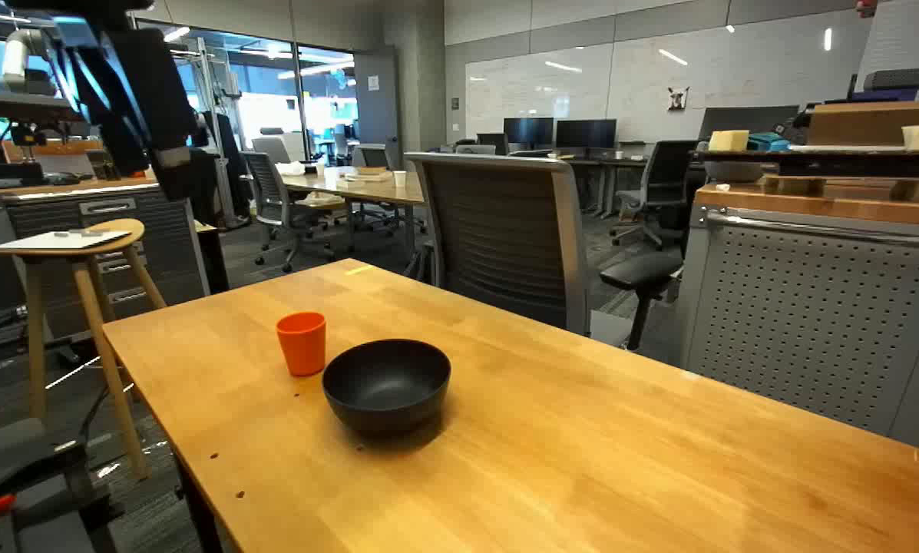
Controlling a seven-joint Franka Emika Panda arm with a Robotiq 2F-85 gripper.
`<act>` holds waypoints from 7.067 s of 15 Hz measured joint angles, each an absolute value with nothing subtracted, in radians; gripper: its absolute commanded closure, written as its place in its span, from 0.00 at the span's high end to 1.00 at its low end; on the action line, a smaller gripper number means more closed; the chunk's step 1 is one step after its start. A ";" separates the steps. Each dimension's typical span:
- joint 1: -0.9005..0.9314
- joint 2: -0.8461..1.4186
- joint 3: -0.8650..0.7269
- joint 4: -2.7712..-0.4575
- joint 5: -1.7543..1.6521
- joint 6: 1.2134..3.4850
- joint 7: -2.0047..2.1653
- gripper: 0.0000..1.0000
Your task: Put the cup in the bowl
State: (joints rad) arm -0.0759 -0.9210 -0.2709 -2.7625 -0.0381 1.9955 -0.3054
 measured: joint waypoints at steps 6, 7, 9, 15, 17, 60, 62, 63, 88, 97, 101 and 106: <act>-0.076 -0.911 -0.267 -2.762 -0.038 1.999 -0.292 1.00; -0.076 -0.893 -0.261 -2.762 -0.037 2.013 -0.275 1.00; -0.065 -0.814 -0.228 -2.763 -0.027 2.086 -0.228 1.00; 0.026 -0.449 -0.070 -2.712 0.011 2.311 -0.074 1.00; 0.035 -0.327 -0.019 -2.665 0.010 2.364 -0.014 1.00; 0.123 0.357 0.055 -2.136 0.013 2.229 0.215 0.42; 0.126 0.357 0.056 -2.136 0.013 2.221 0.215 0.26; 0.127 0.357 0.056 -2.136 0.013 2.220 0.215 0.18; -0.011 0.131 -0.068 -2.231 -0.032 2.190 0.236 0.02; -0.061 0.288 -0.068 -2.233 0.097 2.184 0.117 0.46; -0.065 0.292 -0.068 -2.213 0.090 2.177 0.097 0.77; -0.053 0.157 -0.057 -2.213 0.047 2.111 0.064 1.00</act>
State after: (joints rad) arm -0.0533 0.1572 -0.0565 -2.2128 0.0467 2.1111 0.0644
